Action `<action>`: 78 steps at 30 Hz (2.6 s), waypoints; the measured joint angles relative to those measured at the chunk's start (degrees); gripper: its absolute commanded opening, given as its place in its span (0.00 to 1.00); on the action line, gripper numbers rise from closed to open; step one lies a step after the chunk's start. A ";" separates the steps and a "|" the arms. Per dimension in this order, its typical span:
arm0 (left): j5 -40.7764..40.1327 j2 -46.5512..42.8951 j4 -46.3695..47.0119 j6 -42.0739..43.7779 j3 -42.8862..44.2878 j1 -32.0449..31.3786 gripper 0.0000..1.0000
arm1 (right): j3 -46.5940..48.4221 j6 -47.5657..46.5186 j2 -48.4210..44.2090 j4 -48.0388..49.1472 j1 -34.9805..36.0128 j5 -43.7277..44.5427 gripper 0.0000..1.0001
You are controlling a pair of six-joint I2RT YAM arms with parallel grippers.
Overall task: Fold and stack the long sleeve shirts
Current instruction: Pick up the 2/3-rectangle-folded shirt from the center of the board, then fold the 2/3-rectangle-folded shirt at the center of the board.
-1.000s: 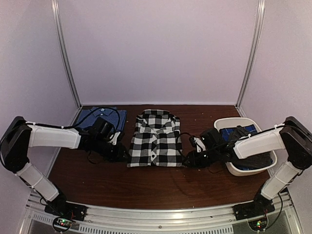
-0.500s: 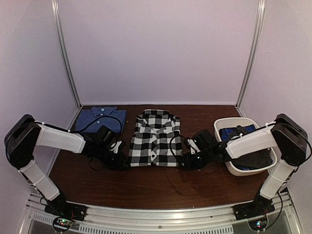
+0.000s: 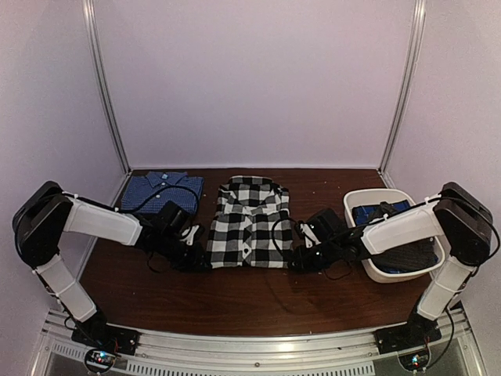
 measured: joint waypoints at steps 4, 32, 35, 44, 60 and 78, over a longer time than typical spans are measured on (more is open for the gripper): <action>-0.15 0.17 0.02 -0.33 0.07 -0.52 0.00 | 0.46 -0.17 0.35 0.48 0.04 -0.17 0.03; -4.46 -27.65 -19.23 -7.41 1.36 -10.60 0.00 | 1.27 1.68 -27.93 -17.70 6.32 -1.44 0.00; -1.27 -23.34 -20.63 -5.60 7.69 -6.34 0.00 | 8.00 1.36 -25.18 -18.93 3.52 -3.63 0.00; 12.00 7.10 -17.97 5.11 35.30 11.32 0.00 | 26.64 -2.91 3.10 -13.14 -14.01 -10.80 0.00; 17.03 37.97 -8.28 5.11 52.33 15.37 0.00 | 46.23 -7.58 32.44 -11.04 -20.11 -7.48 0.00; 9.62 20.17 -1.51 -1.90 38.29 10.73 0.00 | 38.84 -13.49 19.19 -10.32 -18.58 1.11 0.00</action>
